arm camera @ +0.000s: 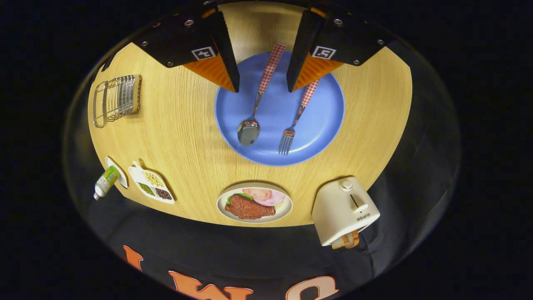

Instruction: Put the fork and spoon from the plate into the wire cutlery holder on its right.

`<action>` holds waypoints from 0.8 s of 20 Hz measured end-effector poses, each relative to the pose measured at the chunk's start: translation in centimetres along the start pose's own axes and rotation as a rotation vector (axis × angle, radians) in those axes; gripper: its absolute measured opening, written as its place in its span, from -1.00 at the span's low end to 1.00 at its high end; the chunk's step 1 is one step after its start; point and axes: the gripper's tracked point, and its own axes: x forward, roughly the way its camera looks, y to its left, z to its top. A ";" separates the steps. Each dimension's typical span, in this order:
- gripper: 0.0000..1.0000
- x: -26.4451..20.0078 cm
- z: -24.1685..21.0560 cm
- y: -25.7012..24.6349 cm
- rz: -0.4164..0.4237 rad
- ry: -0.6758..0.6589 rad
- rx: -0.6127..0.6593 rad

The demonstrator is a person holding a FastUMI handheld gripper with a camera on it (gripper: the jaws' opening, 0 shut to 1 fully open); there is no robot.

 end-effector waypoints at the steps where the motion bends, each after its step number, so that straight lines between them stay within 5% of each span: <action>1: 0.31 0.6 -0.3 0.1 -0.005 -0.001 -0.011; 11: -0.70 2.5 0.4 -0.5 -0.023 -0.064 -0.027; 16: -0.87 1.6 1.5 -1.4 0.009 -0.100 -0.038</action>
